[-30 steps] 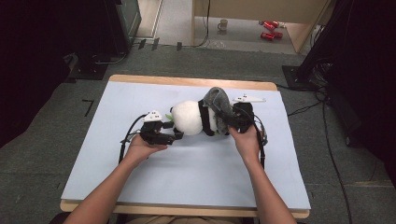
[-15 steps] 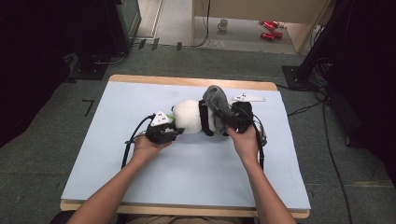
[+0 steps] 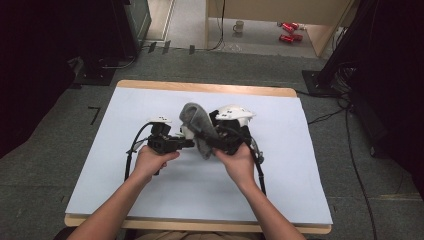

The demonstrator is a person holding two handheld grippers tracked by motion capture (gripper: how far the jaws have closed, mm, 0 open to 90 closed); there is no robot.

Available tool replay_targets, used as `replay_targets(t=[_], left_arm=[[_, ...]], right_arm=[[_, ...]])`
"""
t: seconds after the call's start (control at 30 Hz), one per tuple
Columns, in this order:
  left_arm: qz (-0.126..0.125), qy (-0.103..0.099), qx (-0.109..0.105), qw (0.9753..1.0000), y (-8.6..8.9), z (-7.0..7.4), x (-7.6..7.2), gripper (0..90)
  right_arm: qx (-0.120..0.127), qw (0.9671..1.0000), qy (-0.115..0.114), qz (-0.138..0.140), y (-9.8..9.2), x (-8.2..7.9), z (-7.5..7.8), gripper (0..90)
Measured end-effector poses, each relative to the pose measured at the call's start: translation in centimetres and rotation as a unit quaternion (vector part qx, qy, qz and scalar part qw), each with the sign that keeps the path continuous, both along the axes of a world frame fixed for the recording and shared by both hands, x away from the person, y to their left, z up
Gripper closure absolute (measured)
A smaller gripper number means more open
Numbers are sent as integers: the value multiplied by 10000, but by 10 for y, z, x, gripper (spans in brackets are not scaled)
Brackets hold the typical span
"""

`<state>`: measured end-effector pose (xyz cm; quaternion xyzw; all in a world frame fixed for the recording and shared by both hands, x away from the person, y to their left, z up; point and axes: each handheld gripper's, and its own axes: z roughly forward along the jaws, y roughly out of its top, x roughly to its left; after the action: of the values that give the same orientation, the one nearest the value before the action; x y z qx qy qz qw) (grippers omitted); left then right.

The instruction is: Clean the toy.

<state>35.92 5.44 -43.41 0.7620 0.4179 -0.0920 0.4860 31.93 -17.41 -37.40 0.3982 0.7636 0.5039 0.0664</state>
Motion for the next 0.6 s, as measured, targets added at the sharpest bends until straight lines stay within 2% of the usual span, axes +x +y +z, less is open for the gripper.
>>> replay_targets(t=[0.03,0.07,0.1,0.13,0.17,0.23,0.3,0.37,0.43,0.5,0.57,0.6], left_arm=[[38,29,-27,10000,0,-1,-1,698],[37,23,31,10000,0,-2,-1,696],[57,-21,178,9998,-1,-4,-1,696],[73,-23,256,9996,0,-7,-1,694],[100,49,239,9997,0,-11,1,693],[135,51,257,9996,0,-16,4,693],[136,14,253,9996,1,-19,6,693],[119,-131,356,9992,1,-18,7,693],[135,-151,375,9991,2,-18,8,692],[170,-184,407,9989,5,-19,9,692],[162,-184,327,9992,7,-19,11,689],[149,-225,325,9991,6,-19,11,687]], right_arm=[[-68,9999,38,70,7,0,-6,719],[-242,9997,60,83,14,0,-13,720],[-329,9994,59,73,16,1,-18,720],[-368,9993,62,51,17,3,-24,720],[-394,9992,93,46,16,5,-29,720],[-454,9989,109,28,13,10,-36,721],[-555,9984,74,-12,10,13,-37,720],[-568,9983,59,-87,4,15,-36,720],[-608,9980,43,-154,-1,16,-35,720],[-651,9974,26,-305,-10,17,-32,720],[-865,9946,-77,-574,-22,18,-29,722],[-753,9953,-46,-602,-29,21,-28,722]])
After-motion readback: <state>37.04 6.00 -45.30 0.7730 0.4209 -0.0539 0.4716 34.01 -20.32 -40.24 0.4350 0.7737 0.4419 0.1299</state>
